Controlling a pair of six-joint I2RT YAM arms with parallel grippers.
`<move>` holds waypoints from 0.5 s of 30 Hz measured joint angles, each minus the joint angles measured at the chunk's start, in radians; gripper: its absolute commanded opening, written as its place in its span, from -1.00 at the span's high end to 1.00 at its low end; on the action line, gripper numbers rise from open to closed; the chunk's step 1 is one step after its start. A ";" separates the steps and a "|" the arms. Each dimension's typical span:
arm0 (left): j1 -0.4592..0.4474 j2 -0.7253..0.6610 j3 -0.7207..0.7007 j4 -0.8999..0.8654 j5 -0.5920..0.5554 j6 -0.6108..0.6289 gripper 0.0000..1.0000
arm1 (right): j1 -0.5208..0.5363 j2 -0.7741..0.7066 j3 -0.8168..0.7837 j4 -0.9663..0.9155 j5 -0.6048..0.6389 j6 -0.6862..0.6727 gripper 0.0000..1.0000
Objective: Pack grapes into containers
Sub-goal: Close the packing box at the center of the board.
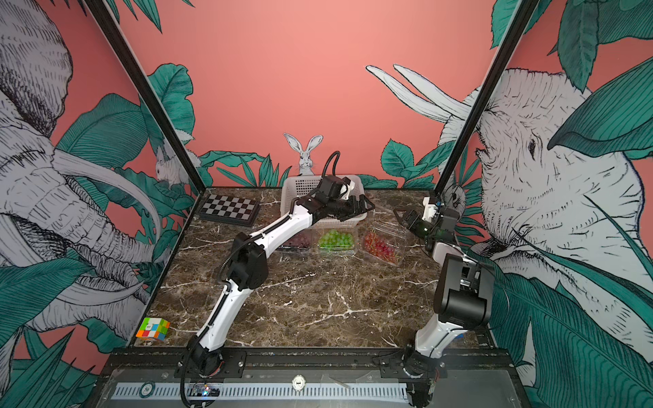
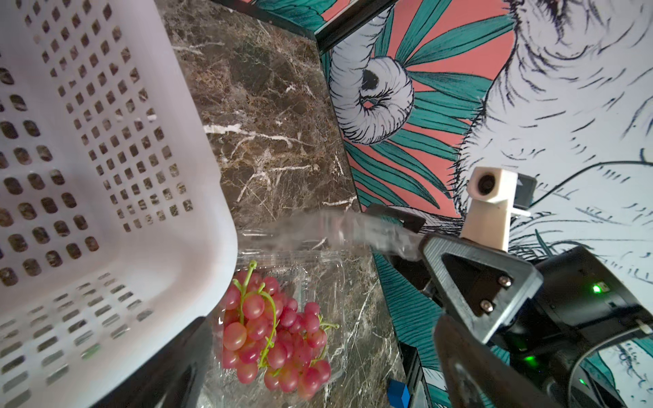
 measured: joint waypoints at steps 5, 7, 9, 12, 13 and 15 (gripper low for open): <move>0.000 0.028 0.062 0.021 -0.016 -0.003 -0.99 | 0.000 -0.003 -0.017 0.019 -0.002 -0.007 -0.98; 0.000 0.041 0.089 0.029 -0.020 -0.003 -0.99 | 0.001 -0.003 -0.023 0.027 -0.003 -0.006 -0.98; 0.000 0.052 0.111 0.035 -0.022 -0.005 -0.99 | 0.003 -0.003 -0.025 0.028 -0.003 -0.006 -0.96; 0.000 0.059 0.117 0.055 -0.022 -0.015 -0.99 | 0.005 -0.009 -0.039 0.038 -0.001 -0.005 -0.94; 0.000 0.061 0.117 0.057 -0.021 -0.018 -0.99 | 0.006 -0.015 -0.048 0.039 0.002 -0.005 -0.93; -0.001 0.064 0.117 0.061 -0.021 -0.024 -0.99 | 0.008 -0.033 -0.068 0.035 0.010 -0.005 -0.87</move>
